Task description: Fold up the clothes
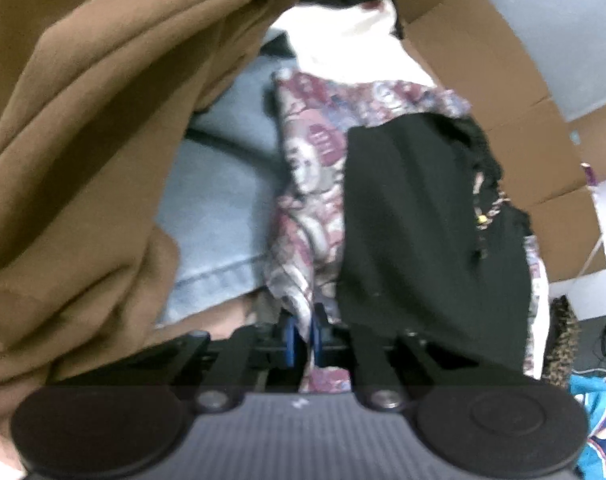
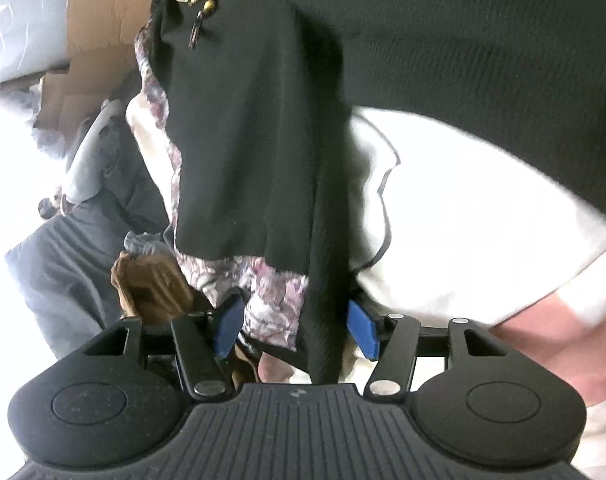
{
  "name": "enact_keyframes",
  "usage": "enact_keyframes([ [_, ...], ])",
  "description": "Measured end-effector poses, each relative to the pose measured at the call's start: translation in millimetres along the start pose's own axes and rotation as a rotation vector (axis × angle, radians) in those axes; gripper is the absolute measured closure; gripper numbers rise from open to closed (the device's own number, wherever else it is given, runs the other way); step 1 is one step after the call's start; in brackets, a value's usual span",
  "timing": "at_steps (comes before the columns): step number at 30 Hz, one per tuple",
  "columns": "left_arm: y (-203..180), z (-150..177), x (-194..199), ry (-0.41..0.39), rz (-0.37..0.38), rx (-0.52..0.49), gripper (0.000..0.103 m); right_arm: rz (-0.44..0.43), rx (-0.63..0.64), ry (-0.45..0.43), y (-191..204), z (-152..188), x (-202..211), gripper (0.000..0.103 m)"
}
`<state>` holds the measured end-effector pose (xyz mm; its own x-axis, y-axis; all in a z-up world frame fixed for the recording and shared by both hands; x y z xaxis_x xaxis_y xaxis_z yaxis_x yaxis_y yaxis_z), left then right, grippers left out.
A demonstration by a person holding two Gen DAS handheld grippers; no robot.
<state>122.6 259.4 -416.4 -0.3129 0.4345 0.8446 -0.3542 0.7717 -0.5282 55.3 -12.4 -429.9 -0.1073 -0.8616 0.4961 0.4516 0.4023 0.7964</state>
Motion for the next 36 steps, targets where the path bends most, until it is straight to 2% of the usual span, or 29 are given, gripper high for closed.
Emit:
enact_keyframes([
  [2,-10,1,5,-0.009,0.026,-0.032,0.096,-0.011,-0.005,0.006,0,2,-7,0.043],
  [3,-15,2,8,-0.013,0.044,-0.045,0.096,-0.017,-0.004,0.012,1,0,-9,0.056],
  [4,-21,2,11,-0.018,0.061,-0.061,0.096,-0.022,-0.002,0.017,2,-1,-11,0.066],
  [5,-26,1,13,-0.021,0.07,-0.08,0.096,-0.027,0.0,0.021,3,-2,-13,0.085],
  [6,-32,0,14,-0.024,0.074,-0.101,0.096,-0.027,0.007,0.012,4,-3,-10,0.092],
  [8,-43,1,18,-0.029,0.078,-0.147,0.096,-0.033,0.02,-0.011,7,-5,0,0.1],
  [13,-69,2,19,-0.025,0.113,-0.206,0.096,-0.029,0.078,-0.086,19,-9,35,0.103],
  [20,-103,25,14,0.019,0.151,-0.3,0.096,-0.01,0.089,-0.204,31,-18,90,0.103],
  [27,-136,34,-18,0.08,0.177,-0.364,0.096,0.026,0.107,-0.285,25,-26,130,0.103],
  [31,-142,38,-44,0.116,0.171,-0.353,0.095,0.047,0.098,-0.313,18,-28,137,0.103],
  [34,-136,44,-59,0.153,0.122,-0.331,0.087,0.081,0.097,-0.317,10,-28,137,0.103],
  [36,-128,45,-55,0.152,0.123,-0.311,0.071,0.088,0.091,-0.321,5,-29,137,0.103],
])
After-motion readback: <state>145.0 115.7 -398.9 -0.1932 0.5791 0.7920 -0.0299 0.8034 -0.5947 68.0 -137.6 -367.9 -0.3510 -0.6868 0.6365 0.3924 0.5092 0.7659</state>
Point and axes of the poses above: each gripper's, at about its wrist camera, not at the fingertips, and x roughly against the way its jaws point, y to its left, z to its underside, the point moved 7 cm from there along -x, roughly the way its jaws point, and after that the axes turned 11 degrees about y, right-handed, at the moved point
